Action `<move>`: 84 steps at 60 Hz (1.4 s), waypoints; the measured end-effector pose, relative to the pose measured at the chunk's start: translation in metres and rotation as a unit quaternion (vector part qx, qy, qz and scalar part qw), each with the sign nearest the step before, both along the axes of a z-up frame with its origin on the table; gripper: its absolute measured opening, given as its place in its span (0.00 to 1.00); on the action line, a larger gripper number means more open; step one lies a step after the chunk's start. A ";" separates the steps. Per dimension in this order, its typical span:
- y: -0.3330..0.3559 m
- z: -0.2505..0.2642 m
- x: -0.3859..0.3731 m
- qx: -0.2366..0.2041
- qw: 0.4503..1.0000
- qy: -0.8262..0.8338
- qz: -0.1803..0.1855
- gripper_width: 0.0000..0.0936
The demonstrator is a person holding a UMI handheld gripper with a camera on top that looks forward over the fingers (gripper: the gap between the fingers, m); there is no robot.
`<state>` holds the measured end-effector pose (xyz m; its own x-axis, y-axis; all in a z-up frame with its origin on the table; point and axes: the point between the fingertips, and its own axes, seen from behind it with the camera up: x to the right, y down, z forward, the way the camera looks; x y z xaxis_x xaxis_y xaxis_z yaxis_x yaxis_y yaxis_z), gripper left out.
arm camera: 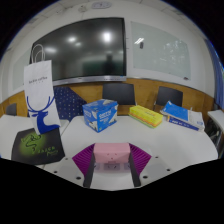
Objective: Unplug charger
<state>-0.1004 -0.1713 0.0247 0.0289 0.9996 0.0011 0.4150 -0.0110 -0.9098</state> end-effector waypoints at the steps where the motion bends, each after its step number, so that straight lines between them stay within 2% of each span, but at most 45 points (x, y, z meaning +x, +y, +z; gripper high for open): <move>1: 0.000 0.000 0.000 0.005 1.000 0.000 0.002 0.62; 2: 0.000 0.000 -0.001 0.010 1.000 -0.001 0.003 0.57; 10: -0.001 0.001 -0.002 -0.002 1.000 -0.003 0.007 0.47; 28: -0.001 0.004 -0.001 -0.015 1.000 -0.017 0.014 0.44; 32: -0.001 0.004 -0.002 0.000 1.000 -0.017 0.025 0.42; 35: -0.001 0.004 -0.002 -0.015 0.999 -0.020 0.023 0.42; 55: -0.006 0.005 -0.003 -0.007 0.998 -0.028 0.050 0.41; 64: -0.003 0.007 -0.002 -0.024 0.999 -0.029 0.036 0.43; 66: 0.003 0.048 -0.010 -0.011 0.999 0.036 0.027 0.43; 69: 0.005 0.140 -0.036 0.039 0.988 0.144 0.022 0.42; 71: -0.003 0.177 -0.063 0.043 0.984 0.172 0.026 0.42; 72: -0.008 0.193 -0.051 0.038 0.984 0.170 0.031 0.41; 74: -0.011 0.207 -0.065 0.022 0.986 0.164 0.035 0.41; 78: 0.004 0.257 -0.080 -0.012 0.982 0.187 0.017 0.41; 82: 0.034 0.290 -0.072 -0.009 0.978 0.209 -0.011 0.42; 84: 0.050 0.278 -0.074 -0.001 0.979 0.203 -0.018 0.42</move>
